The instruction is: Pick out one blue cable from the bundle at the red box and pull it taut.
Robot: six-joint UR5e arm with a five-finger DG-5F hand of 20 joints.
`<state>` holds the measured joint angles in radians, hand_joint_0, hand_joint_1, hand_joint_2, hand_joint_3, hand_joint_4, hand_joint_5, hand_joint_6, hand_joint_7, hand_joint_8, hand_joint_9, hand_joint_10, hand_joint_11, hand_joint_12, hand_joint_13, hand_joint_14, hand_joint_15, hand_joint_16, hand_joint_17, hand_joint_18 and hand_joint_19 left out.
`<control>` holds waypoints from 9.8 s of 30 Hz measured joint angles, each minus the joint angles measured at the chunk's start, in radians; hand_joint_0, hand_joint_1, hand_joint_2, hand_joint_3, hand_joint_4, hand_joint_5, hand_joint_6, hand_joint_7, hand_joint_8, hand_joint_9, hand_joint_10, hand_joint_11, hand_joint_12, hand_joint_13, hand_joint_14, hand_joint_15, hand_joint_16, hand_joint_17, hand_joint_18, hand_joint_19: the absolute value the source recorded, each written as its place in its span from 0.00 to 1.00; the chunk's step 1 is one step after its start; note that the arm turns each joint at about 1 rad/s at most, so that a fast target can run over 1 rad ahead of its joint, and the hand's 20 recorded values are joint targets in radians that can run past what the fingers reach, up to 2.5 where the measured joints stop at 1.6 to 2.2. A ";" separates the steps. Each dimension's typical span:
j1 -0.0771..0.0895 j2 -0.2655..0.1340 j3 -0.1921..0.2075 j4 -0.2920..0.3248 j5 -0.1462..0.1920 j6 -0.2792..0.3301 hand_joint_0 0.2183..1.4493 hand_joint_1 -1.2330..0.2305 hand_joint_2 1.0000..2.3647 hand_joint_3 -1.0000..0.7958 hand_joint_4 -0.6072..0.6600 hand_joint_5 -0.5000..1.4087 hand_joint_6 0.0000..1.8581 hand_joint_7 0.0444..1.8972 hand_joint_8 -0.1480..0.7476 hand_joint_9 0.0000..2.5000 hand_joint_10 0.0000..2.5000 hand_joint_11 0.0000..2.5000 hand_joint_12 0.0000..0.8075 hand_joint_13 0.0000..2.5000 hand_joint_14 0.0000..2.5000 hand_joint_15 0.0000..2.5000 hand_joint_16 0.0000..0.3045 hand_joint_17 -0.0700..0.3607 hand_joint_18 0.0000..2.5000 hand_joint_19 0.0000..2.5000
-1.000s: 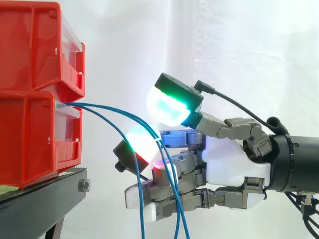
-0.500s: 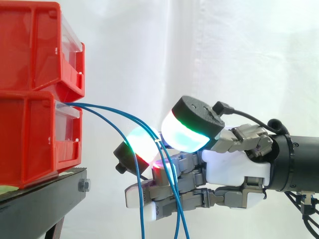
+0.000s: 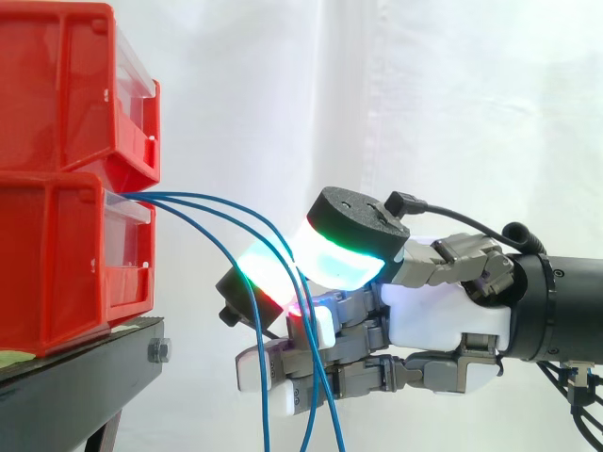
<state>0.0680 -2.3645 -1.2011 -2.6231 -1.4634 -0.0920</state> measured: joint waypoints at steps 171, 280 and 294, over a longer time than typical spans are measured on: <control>-0.030 -0.001 -0.013 -0.008 -0.094 0.426 0.24 0.40 0.00 0.28 0.61 0.12 0.44 0.40 0.52 0.49 0.01 0.32 0.22 0.30 0.00 0.14 0.04 0.22 0.18 0.18; -0.048 0.030 -0.015 -0.031 -0.081 0.209 0.30 0.44 0.00 0.32 0.56 0.13 0.44 0.42 0.38 0.54 0.01 0.68 0.14 0.30 0.01 0.17 0.02 0.19 0.16 0.20; -0.054 0.051 -0.015 -0.082 -0.081 0.168 0.29 0.46 0.00 0.30 0.56 0.14 0.43 0.43 0.39 0.54 0.00 0.69 0.14 0.29 0.01 0.17 0.02 0.19 0.15 0.20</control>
<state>0.0135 -2.3135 -1.2164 -2.7054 -1.5448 0.0759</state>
